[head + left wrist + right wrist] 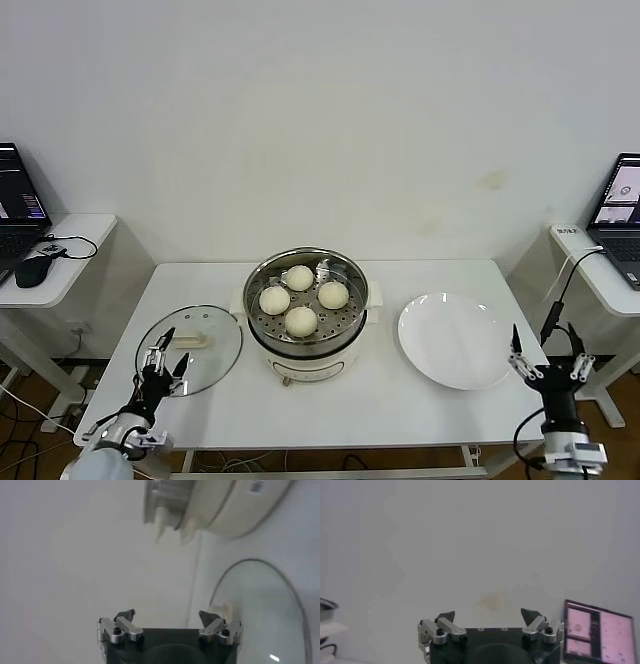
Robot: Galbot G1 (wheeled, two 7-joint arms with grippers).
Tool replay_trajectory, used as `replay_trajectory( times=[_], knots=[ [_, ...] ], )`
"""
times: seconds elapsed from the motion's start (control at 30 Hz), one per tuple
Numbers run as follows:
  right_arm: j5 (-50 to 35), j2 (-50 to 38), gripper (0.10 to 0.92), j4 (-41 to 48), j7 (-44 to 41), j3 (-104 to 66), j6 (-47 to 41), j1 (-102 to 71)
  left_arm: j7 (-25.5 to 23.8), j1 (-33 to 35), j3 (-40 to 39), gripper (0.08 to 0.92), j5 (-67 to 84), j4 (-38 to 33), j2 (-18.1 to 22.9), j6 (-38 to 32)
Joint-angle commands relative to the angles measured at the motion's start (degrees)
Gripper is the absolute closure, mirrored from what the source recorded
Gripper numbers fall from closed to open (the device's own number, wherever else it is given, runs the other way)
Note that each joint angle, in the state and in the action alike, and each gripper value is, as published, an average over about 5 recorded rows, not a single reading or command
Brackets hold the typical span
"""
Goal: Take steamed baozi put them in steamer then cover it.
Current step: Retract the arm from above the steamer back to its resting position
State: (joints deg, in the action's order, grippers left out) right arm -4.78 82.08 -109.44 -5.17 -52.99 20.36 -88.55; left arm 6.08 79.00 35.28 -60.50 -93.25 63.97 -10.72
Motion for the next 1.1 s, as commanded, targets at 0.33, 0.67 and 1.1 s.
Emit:
replay_trajectory(
  times=[0.33,0.67,1.1],
  knots=[
    [1.0,3.2,0.203,0.1,0.4,-2.0,2.3,-3.2,-2.0,-11.5,-3.8,0.177,-6.3,12.8,-1.6,-0.3],
    [0.9,3.6,0.203,1.0,0.2,-2.1,3.0,-3.7,-2.0,-15.4,-4.9,0.177,-6.9,16.5,-1.5,0.0],
    [1.6,4.3,0.203,2.1,0.0,-2.0,3.7,-4.1,-2.5,-20.2,-6.3,0.177,-7.1,21.2,-1.5,0.2]
  ],
)
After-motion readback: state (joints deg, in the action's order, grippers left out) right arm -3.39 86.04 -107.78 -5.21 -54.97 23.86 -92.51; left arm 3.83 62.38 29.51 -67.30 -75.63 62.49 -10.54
